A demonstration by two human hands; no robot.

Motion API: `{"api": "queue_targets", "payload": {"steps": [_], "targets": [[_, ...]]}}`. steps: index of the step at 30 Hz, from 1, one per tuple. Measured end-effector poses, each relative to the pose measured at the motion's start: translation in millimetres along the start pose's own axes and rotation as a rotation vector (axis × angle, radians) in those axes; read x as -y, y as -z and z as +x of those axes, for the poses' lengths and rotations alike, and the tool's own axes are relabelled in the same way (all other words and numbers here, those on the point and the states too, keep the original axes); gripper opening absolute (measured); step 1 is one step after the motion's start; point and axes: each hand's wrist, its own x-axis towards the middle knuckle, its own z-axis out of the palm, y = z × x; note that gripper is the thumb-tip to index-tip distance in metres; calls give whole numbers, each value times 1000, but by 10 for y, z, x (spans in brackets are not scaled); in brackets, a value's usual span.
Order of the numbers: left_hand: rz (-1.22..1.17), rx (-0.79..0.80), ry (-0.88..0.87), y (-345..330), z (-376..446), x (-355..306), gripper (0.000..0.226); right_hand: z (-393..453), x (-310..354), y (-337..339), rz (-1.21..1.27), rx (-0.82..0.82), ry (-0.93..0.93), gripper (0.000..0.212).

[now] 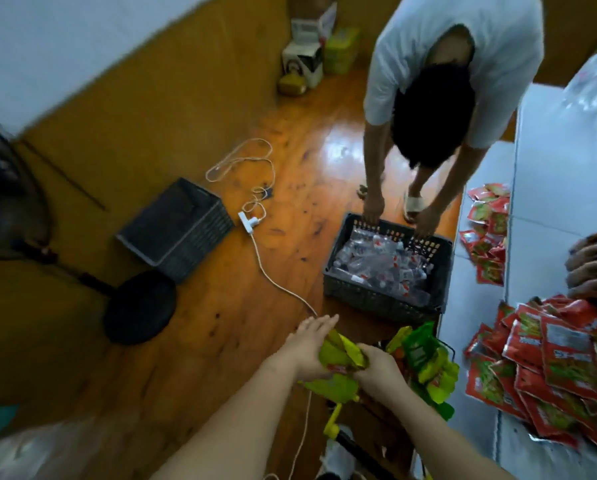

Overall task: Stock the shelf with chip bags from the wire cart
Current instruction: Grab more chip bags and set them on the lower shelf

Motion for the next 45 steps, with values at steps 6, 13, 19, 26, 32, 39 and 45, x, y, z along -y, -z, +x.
{"api": "queue_targets", "payload": {"steps": [6,13,19,26,32,39,45], "targets": [[-483,-363,187,212,-1946,814,58,-565,1283,-577,107,175,260,36],[-1139,-1123,376,-668,-5205,1721,24,-2576,2830,-2755,352,559,394,52],[-1353,-1636,575,-2259,-7815,2033,33,-4922,3320,-4680,45,725,701,31],[-1489,-1977,834,-4471,-9634,1758,61,-7226,2842,-6206,-241,1016,909,39],[-1422,-2300,1265,-5708,-10485,909,52,-8425,2021,-7044,-456,1316,972,38],[-1532,-2403,1820,-7230,-10514,147,71,-9509,919,-7703,-824,1662,997,43],[-1679,-2609,2189,-7635,-10360,-943,71,-10289,-267,-7732,-1170,1897,990,56]]}}
